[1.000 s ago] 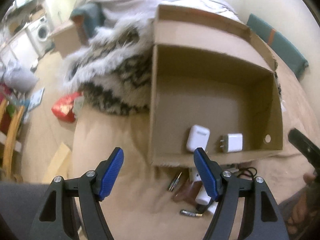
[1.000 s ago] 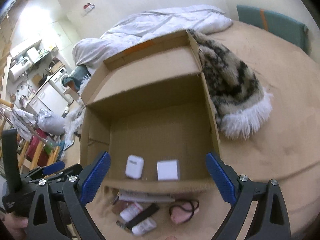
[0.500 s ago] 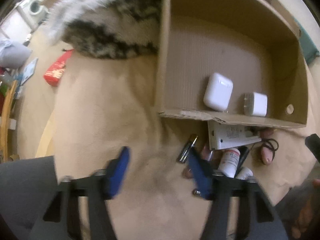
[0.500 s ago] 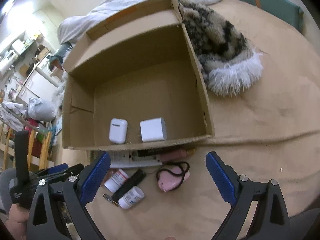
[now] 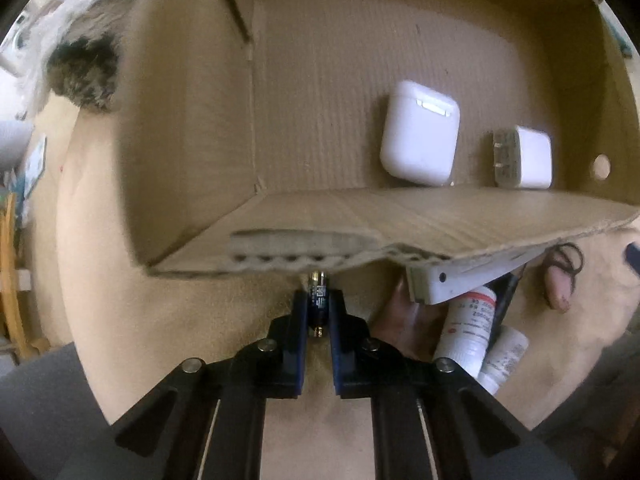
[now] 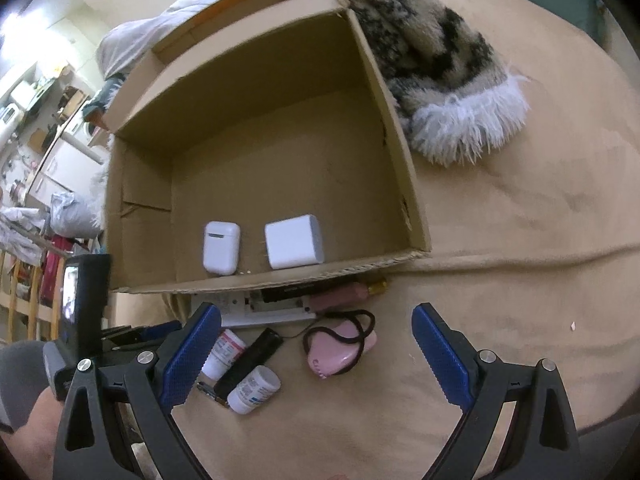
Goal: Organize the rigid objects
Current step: 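Grasp the AA battery with the left gripper, then hold the battery in the left gripper while the right gripper grasps the pink heart keychain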
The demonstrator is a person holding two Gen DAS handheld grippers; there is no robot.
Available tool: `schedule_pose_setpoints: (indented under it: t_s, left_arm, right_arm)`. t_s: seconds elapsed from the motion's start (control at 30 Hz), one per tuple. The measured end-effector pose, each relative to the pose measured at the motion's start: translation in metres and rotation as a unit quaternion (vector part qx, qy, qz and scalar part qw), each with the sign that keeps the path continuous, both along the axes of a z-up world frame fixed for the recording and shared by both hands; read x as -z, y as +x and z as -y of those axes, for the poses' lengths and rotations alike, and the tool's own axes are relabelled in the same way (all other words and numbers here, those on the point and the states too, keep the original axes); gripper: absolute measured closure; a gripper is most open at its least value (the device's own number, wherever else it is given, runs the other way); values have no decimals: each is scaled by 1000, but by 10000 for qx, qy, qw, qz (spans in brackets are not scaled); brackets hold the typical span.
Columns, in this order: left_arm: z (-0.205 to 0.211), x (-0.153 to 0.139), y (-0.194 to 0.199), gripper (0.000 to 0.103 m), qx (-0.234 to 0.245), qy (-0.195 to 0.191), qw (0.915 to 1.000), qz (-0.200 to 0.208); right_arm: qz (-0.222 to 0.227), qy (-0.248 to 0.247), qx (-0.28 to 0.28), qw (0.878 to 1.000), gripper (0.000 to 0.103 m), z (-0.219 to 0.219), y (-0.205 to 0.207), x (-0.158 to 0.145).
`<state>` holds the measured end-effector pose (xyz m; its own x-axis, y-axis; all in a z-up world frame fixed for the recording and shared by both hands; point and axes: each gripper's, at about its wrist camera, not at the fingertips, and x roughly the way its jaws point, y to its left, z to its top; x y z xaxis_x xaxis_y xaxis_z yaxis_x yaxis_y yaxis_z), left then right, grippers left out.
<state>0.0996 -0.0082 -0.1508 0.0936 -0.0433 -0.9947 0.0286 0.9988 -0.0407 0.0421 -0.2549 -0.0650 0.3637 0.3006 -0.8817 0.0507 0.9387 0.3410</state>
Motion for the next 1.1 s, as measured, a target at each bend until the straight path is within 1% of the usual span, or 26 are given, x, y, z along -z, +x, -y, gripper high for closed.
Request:
schedule_pose_setpoints:
  t_s: [0.07,0.13,0.2,0.23,0.27,0.33,0.47,0.57,0.67,0.77,0.83,0.87,0.9,0.93,1.03,1.1]
  left_arm:
    - [-5,-3,-1,94,-93,-71,9999,46]
    - [-7,-6,-4,94,-177,-95,9997,98]
    - [-9,-11,-6,94,-257,-108,9995,158]
    - [-12,-13,-4,94,-306,-64,9993,196]
    - [-15,-16,-5,94,-386,-90,9989,244]
    - [-17,-22,-7,94,-510,-174,9981,297]
    - [-35,-34,-7,94,-731,-320,9960,396]
    - [-39,-38,-17,94,-820,-406,9949,413]
    - [-44,-40,-25,94,-855,-489,9944,394]
    - [-44,-39,-21,94,-834,-540,9943,386]
    - [-45,-39,-20,94,-843,-587,9939,397]
    - [-44,-36,-16,94,-842,-598,9938,403]
    - [-43,-37,-16,94,-840,-605,9938,417]
    - [-41,-38,-15,94,-831,-604,9938,430]
    - [-42,-39,-16,94,-832,-628,9935,451]
    - [-41,-38,-15,94,-841,-660,9933,444]
  right_arm:
    - [-170,64,63,9998,1,3,2,7]
    - [-431,115,75,9990,1,5,4,16]
    - [-685,289,34,9972,1,5,4,26]
    - [-801,372,38,9961,2,5,4,30]
    - [-888,463,32,9950,9,6,4,33]
    - [-972,464,55,9942,16,7,4,37]
    - [-1169,323,78,9926,16,7,7,48]
    - [-1422,125,-172,9896,16,-1,13,60]
    - [-1566,-37,-544,9862,16,-11,19,68]
    - [-1633,-179,-827,9829,16,-19,23,74]
    - [-1574,-227,-1027,9819,18,-25,26,74]
    - [-1488,-246,-1126,9821,32,-30,26,72]
    - [-1438,-269,-1235,9815,43,-33,26,70]
    - [-1425,-248,-1299,9809,49,-32,25,67]
    - [-1460,-164,-1476,9781,50,-39,16,64]
    - [-1591,22,-1742,9718,50,-46,3,64]
